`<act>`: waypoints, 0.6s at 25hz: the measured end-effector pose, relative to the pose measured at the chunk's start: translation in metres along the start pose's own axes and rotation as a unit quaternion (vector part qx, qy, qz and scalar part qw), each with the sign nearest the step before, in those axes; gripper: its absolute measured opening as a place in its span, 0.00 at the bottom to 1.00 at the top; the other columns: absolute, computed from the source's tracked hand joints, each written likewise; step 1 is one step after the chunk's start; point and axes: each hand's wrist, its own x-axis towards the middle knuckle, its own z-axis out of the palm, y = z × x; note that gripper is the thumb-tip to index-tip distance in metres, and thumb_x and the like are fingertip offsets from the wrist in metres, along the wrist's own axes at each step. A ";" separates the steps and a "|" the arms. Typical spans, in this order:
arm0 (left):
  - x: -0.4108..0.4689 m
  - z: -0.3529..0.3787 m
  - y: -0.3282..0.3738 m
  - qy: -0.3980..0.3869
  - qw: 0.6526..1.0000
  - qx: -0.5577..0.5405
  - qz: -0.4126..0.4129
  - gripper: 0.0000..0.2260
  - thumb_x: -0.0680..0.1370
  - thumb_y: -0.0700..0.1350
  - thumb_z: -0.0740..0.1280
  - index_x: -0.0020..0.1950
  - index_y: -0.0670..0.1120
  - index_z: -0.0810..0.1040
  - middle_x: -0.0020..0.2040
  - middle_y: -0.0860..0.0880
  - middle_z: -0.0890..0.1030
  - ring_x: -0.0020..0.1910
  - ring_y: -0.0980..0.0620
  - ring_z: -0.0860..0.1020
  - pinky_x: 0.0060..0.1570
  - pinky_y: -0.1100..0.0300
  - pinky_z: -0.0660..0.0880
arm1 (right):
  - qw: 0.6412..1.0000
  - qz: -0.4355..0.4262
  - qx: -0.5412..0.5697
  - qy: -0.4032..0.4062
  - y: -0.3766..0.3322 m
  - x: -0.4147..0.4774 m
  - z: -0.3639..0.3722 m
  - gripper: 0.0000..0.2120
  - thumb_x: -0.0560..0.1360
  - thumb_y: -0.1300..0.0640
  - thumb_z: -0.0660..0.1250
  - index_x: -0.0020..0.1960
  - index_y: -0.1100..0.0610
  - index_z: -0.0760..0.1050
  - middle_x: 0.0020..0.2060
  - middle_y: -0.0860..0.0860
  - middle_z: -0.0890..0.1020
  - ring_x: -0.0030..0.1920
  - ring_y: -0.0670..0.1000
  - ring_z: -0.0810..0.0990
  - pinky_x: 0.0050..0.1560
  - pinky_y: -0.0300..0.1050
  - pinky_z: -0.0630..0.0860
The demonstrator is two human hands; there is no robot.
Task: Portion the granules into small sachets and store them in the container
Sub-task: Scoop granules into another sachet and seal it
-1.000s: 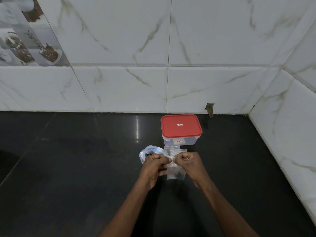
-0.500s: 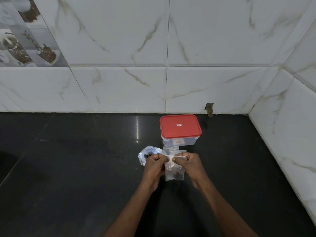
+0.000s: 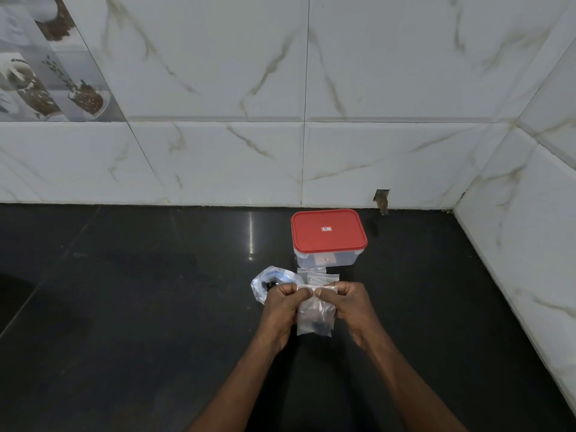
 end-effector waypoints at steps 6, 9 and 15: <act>0.001 0.000 -0.003 -0.002 0.999 -0.034 -0.015 0.06 0.77 0.34 0.67 0.50 0.32 0.82 0.48 0.32 0.85 0.44 0.38 0.84 0.50 0.44 0.80 | 1.000 0.010 -0.006 0.029 -0.004 -0.002 -0.001 0.03 0.73 0.67 0.70 0.42 0.67 0.82 0.39 0.64 0.85 0.37 0.58 0.84 0.40 0.56 0.82; 0.001 0.000 -0.003 -0.024 0.999 -0.030 -0.012 0.07 0.76 0.33 0.68 0.51 0.31 0.82 0.47 0.32 0.84 0.43 0.39 0.84 0.44 0.51 0.81 | 0.999 0.009 -0.004 0.038 -0.001 -0.003 -0.001 0.05 0.73 0.67 0.70 0.42 0.70 0.80 0.39 0.68 0.83 0.37 0.59 0.83 0.38 0.55 0.81; 0.000 0.003 -0.006 -0.031 1.000 -0.007 -0.002 0.02 0.74 0.34 0.70 0.43 0.36 0.82 0.41 0.35 0.82 0.38 0.42 0.82 0.42 0.52 0.80 | 0.999 0.016 0.011 0.037 0.004 -0.004 0.000 0.06 0.70 0.66 0.70 0.40 0.71 0.78 0.34 0.64 0.80 0.36 0.58 0.78 0.38 0.52 0.77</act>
